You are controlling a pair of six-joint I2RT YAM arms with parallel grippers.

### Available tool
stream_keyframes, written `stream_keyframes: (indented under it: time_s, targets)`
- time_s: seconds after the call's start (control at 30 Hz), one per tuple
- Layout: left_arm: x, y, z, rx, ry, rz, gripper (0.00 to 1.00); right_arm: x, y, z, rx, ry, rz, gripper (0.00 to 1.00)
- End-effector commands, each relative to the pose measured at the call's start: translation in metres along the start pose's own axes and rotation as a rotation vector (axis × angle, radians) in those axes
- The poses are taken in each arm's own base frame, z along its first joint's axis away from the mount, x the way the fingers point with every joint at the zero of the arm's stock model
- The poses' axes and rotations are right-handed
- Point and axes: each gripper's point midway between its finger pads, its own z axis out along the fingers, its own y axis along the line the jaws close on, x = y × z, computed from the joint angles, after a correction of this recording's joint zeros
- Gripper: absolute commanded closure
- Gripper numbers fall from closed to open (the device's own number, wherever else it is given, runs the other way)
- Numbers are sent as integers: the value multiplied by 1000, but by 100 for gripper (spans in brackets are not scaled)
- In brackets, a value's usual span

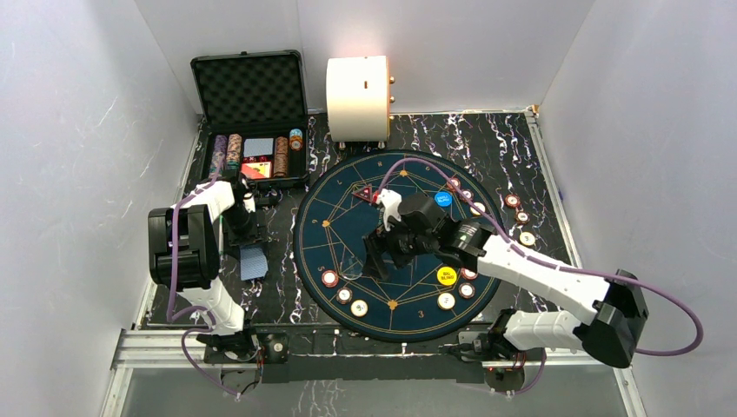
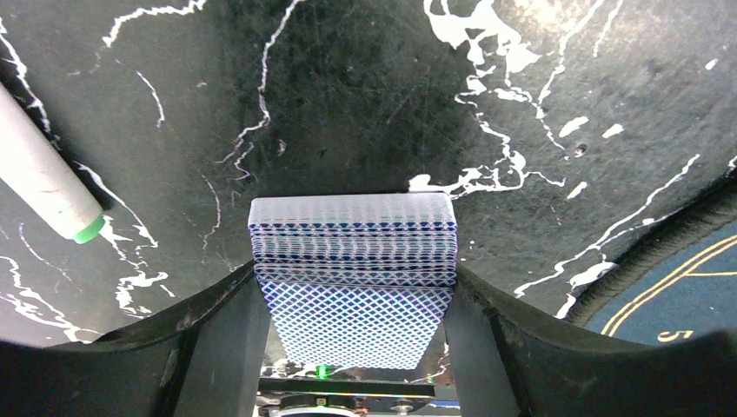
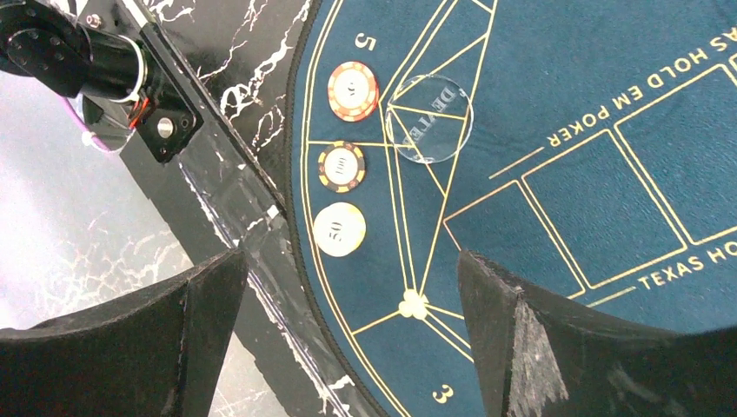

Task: Distribute texas hold em gaming equipment

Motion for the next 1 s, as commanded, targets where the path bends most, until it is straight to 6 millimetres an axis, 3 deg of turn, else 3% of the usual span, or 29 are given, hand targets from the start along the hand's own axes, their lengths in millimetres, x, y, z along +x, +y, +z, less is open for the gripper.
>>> stream_keyframes:
  time_s: [0.0, 0.6, 0.97]
  targets:
    - [7, -31, 1, 163, 39, -31, 70, -38, 18, 7, -68, -91, 29, 2]
    - [8, -38, -11, 200, 23, -67, 80, -71, 52, 67, -268, -44, 185, 3]
    - [6, -43, -25, 226, -18, -97, 81, -80, 50, 102, -290, -9, 236, 5]
